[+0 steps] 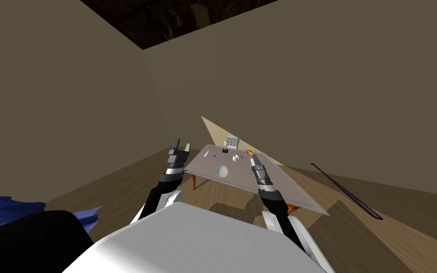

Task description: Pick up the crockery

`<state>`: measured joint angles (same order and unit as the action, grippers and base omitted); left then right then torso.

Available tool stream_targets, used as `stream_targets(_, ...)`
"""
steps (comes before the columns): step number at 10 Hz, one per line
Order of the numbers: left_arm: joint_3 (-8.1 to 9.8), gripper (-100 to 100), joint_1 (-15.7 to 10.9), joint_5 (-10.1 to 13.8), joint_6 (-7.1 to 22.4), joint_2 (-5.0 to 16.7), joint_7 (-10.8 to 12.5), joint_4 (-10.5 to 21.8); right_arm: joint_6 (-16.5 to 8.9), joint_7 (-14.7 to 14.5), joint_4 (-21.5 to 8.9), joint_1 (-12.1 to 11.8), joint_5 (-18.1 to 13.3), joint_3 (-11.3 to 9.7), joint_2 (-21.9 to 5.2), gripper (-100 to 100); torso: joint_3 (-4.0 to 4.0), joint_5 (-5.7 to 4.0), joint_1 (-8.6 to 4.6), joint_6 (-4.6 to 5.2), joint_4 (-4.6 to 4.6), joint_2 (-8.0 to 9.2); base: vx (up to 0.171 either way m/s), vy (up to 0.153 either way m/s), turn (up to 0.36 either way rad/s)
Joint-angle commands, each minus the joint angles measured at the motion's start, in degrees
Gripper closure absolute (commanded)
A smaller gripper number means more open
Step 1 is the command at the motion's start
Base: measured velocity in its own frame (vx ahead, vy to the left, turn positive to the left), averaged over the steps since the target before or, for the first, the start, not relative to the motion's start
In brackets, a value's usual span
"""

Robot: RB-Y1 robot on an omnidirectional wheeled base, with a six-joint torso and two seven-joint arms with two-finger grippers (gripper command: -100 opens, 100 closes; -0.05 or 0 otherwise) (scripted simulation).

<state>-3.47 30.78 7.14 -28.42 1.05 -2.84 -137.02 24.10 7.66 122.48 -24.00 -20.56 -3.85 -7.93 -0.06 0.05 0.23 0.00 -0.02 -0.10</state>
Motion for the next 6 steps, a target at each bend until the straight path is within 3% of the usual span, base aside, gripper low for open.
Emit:
stream_targets(1,0.0,0,0.0,0.0,0.0,0.0,0.0,0.0,-0.06,-0.16,-0.68,0.02,-2.37,0.09,-0.4,-100,0.0,0.0,0.0,0.0,0.0,0.0,0.012,0.066,-0.05)
stream_targets(4,0.0,0,0.0,0.0,0.0,0.0,0.0,0.0,-0.84,-0.92,-4.33,1.94,-7.56,0.07,-1.7,-100,0.01,0.01,0.01,-0.01,0.0,0.03,0.012,0.071,-0.081)
stream_targets(5,0.0,0,0.0,0.0,0.0,0.0,0.0,0.0,-0.84,-0.92,-4.33,1.94,-9.25,0.07,-1.7,-100,0.02,0.01,0.05,0.0,0.01,0.04,0.014,0.08,-0.056)
stream_targets(6,0.0,0,0.0,0.0,0.0,0.0,0.0,0.0,-1.21,-1.33,-6.4,3.03,-10.99,0.03,-2.33,-100,0.01,0.02,0.06,-0.01,0.01,0.02,0.029,0.089,-0.083)
